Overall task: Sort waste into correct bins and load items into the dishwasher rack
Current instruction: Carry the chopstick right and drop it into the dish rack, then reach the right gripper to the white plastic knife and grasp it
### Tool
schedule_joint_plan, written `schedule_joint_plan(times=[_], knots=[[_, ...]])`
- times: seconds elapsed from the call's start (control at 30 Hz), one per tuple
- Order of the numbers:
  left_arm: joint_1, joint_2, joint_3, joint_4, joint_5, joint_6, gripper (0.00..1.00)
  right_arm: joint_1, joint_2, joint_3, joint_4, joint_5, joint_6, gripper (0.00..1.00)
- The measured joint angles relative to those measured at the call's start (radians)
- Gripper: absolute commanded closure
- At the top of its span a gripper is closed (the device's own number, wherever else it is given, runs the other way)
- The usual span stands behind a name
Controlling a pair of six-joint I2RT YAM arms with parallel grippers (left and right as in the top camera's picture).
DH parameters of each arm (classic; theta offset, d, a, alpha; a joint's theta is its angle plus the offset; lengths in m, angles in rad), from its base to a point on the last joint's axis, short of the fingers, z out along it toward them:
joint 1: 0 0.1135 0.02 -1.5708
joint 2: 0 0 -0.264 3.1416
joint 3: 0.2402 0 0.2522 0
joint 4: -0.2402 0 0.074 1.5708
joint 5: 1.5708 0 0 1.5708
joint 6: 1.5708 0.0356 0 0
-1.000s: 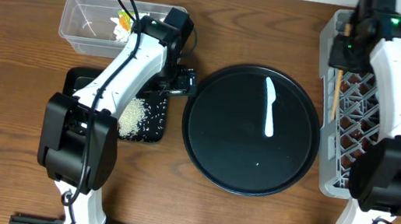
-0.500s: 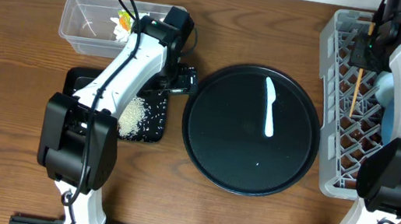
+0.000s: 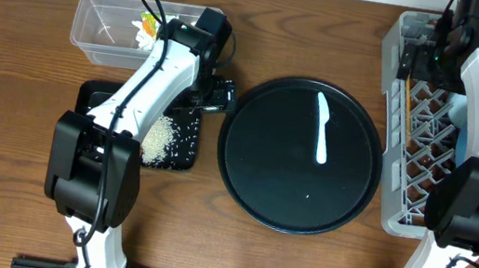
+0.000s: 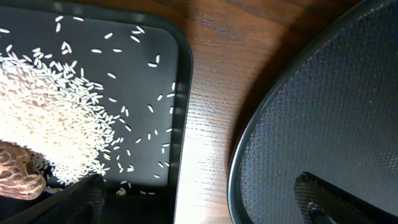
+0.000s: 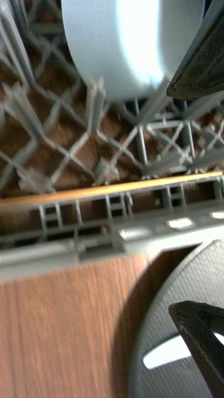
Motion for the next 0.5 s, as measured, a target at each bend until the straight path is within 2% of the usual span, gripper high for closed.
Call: schedule_joint_plan(times=[0.27, 0.5], knots=[[0.0, 0.0, 0.0, 0.017, 0.0, 0.0, 0.02, 0.054, -0.011, 0.0, -0.053, -0.2, 0.0, 0.06], [0.0, 0.0, 0.0, 0.017, 0.005, -0.008, 0.02, 0.237, -0.014, -0.006, -0.104, -0.208, 0.058, 0.08]])
